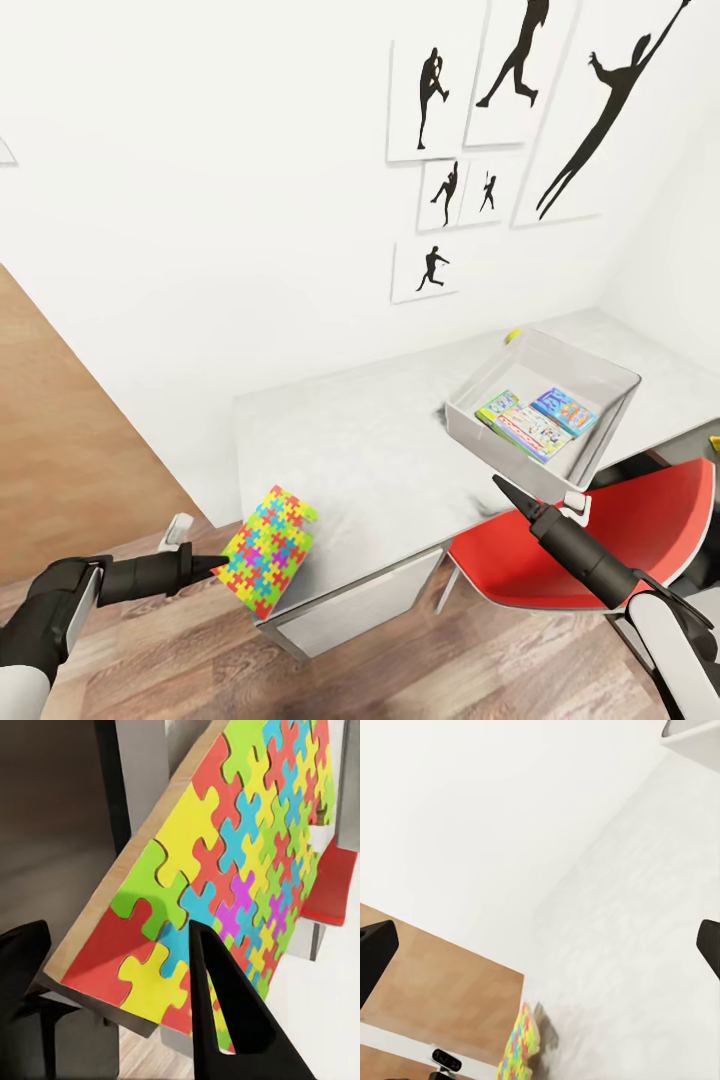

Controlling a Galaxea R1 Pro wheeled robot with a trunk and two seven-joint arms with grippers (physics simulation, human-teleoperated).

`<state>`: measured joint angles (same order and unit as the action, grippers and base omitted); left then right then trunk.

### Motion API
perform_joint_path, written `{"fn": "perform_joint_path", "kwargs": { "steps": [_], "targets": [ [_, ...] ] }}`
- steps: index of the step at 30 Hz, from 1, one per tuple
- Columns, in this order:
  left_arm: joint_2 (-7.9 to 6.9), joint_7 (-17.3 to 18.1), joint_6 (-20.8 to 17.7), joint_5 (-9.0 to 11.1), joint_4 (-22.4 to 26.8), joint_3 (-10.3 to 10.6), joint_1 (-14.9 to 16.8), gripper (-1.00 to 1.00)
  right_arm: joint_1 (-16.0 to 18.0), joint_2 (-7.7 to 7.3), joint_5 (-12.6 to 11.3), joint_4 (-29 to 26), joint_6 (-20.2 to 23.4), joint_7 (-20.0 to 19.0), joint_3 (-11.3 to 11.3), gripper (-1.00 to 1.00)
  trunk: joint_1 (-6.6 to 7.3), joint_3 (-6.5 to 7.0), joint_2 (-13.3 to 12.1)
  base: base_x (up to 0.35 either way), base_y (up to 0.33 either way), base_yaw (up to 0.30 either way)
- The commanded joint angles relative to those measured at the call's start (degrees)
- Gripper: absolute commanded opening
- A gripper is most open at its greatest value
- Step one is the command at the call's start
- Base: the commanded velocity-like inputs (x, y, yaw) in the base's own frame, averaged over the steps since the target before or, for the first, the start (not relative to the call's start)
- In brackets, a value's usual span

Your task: Put all the toys in the child's room - the three board games (two on the bed and one on the table), the two jigsaw puzzles on the table, and the tennis ball on the table - inside the toy box on the table in the child's room.

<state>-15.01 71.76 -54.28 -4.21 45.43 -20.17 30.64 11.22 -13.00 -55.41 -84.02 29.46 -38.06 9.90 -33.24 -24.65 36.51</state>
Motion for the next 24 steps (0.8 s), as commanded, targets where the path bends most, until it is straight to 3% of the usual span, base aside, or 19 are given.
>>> {"fn": "perform_joint_path", "kwargs": {
  "steps": [1, 22, 24],
  "targets": [
    [0.01, 0.38, -0.10, -0.93, 0.04, -0.13, 0.03, -1.00, 0.03, 0.01, -0.41, 0.00, 0.45, 0.00, 0.04, 1.00, 0.21, 0.11, -0.36, 0.000, 0.000, 0.000],
    [-0.81, 0.65, -0.13, -0.64, 0.33, -0.12, 0.03, -1.00, 0.03, 0.08, -0.40, 0.00, 0.43, 0.09, -0.06, 1.00, 4.82, 3.88, -8.78, 0.000, 0.000, 0.000],
    [-0.81, 3.07, -0.11, -0.68, 0.47, -0.06, 0.03, -1.00, 0.03, 0.08, -0.40, 0.00, 0.43, 0.09, -0.11, 1.00, 5.26, 4.24, -9.58, 0.000, 0.000, 0.000]
  ]
}}
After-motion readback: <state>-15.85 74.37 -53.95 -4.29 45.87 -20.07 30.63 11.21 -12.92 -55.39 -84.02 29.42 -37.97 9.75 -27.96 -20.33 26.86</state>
